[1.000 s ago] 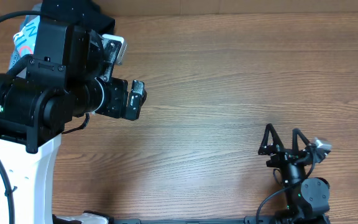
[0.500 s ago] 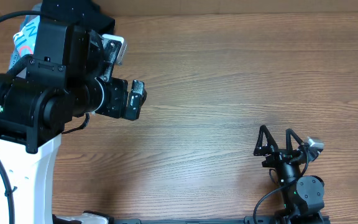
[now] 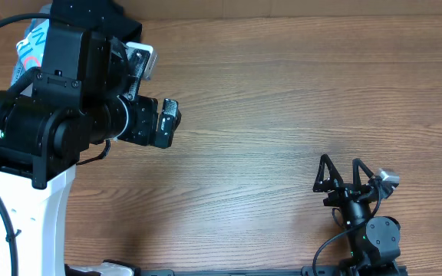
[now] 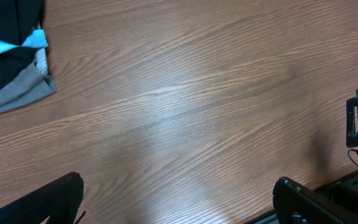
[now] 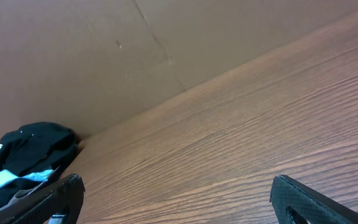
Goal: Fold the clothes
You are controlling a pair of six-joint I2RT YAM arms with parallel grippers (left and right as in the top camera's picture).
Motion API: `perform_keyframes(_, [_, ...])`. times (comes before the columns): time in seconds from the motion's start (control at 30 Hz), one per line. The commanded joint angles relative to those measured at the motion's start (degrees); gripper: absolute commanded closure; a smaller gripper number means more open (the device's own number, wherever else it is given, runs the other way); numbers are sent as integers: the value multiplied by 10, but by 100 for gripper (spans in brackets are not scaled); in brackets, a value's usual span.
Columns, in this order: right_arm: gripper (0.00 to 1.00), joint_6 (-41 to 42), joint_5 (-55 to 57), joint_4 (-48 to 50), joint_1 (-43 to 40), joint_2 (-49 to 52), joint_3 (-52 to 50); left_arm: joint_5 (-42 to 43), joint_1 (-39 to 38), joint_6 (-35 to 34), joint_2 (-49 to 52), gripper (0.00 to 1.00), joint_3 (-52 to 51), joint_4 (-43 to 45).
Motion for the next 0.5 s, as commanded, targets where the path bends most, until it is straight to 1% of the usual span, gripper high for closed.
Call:
perform_keyframes(0.0, [0, 0, -1, 4, -2, -7, -2, -5, -4, -10, 3, 0, -1, -1])
perform_keyframes(0.13, [0, 0, -1, 4, -2, -7, -2, -9, -4, -8, -3, 0, -1, 1])
perform_keyframes(0.23, [0, 0, -1, 4, -2, -7, -2, -34, -3, 0, -24, 0, -3, 57])
perform_keyframes(0.33, [0, 0, -1, 4, -2, -7, -2, -42, -2, 10, -63, 0, -36, 171])
perform_keyframes(0.37, [0, 0, -1, 4, -2, -7, -2, -47, 3, 9, -86, 0, -68, 228])
perform_keyframes(0.4, [0, 0, -1, 4, -2, -7, -2, -46, 18, 9, -121, 0, -126, 301])
perform_keyframes(0.47, [0, 0, -1, 4, -2, -7, -2, -44, 41, -6, -161, 0, -200, 374])
